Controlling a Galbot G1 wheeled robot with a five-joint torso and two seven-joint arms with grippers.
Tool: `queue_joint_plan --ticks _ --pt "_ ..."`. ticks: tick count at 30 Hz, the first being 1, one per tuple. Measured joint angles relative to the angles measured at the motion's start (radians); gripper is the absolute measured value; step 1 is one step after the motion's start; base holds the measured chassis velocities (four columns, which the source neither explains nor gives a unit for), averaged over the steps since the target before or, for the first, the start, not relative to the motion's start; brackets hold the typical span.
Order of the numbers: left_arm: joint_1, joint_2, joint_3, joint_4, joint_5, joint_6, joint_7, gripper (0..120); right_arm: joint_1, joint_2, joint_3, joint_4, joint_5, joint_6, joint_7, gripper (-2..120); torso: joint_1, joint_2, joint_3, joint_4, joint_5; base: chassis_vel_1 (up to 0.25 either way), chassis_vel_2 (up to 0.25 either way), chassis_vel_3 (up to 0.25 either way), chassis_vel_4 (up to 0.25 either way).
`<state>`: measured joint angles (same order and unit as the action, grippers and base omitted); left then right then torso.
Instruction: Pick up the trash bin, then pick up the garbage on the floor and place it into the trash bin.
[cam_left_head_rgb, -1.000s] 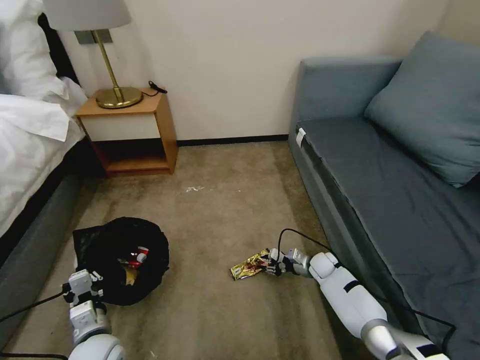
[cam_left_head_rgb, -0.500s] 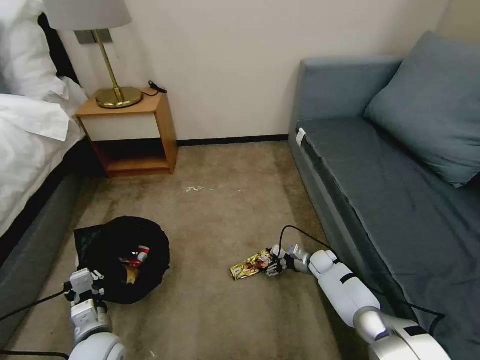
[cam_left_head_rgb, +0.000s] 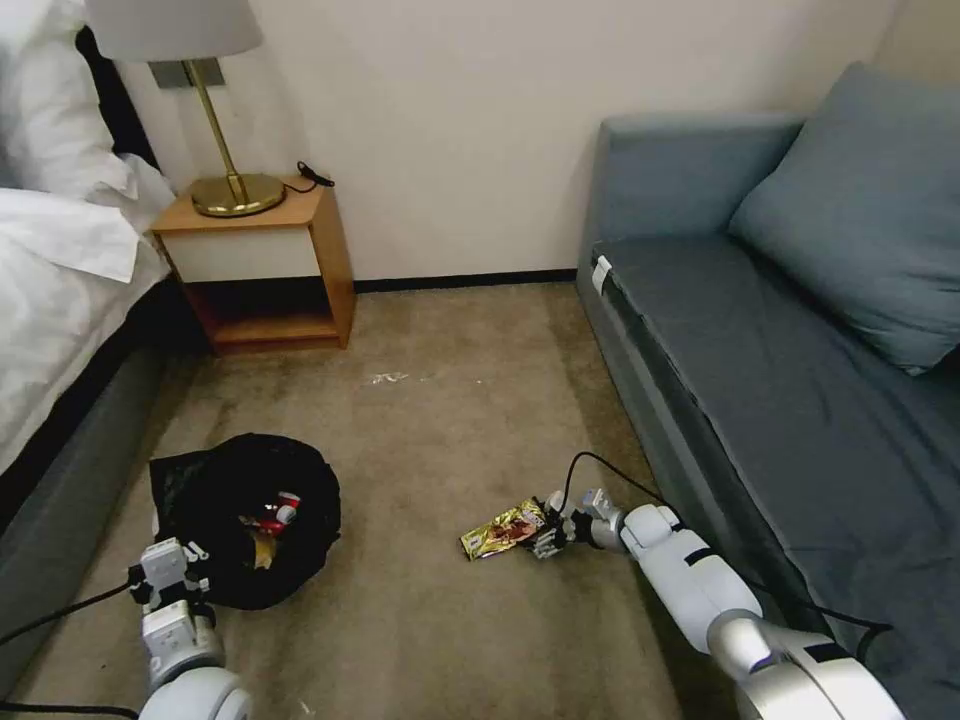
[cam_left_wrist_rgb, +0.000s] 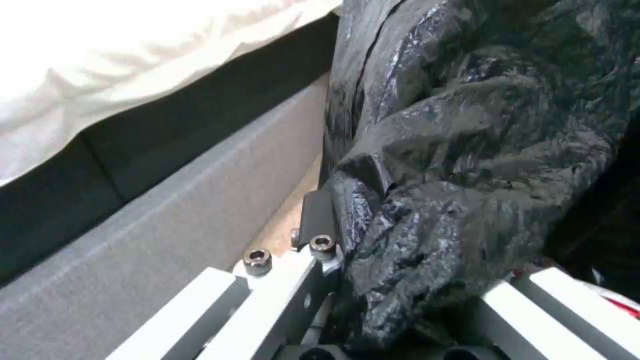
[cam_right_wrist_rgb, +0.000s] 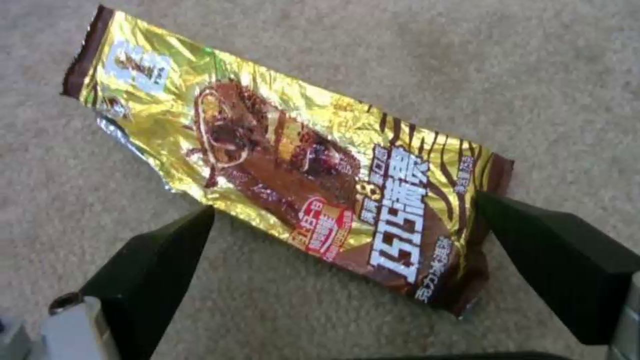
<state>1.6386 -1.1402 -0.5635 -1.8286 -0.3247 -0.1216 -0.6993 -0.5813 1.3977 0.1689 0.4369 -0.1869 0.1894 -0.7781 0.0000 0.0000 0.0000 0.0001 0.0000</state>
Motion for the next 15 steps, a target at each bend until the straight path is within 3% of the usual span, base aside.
queue_joint_plan --ticks 5,12,15 --pt "0.004 0.0 -0.004 -0.002 0.001 -0.002 0.0 3 -0.003 -0.006 0.0 0.001 0.001 -0.002 -0.008 98 0.0 0.0 0.0 0.0 0.0 0.0 0.0 0.0 0.0" --pt "-0.002 -0.003 0.005 -0.004 0.003 -0.002 0.001 3 -0.004 -0.011 0.007 -0.003 -0.006 0.002 -0.004 70 0.0 0.0 0.0 -0.0001 0.0 0.0 0.0 0.0 0.0" --pt "-0.004 -0.002 0.006 -0.004 0.004 -0.002 0.001 3 -0.005 -0.01 0.009 -0.002 -0.005 0.007 0.01 67 0.0 0.0 0.0 -0.0001 0.0 0.0 0.0 0.0 0.0"
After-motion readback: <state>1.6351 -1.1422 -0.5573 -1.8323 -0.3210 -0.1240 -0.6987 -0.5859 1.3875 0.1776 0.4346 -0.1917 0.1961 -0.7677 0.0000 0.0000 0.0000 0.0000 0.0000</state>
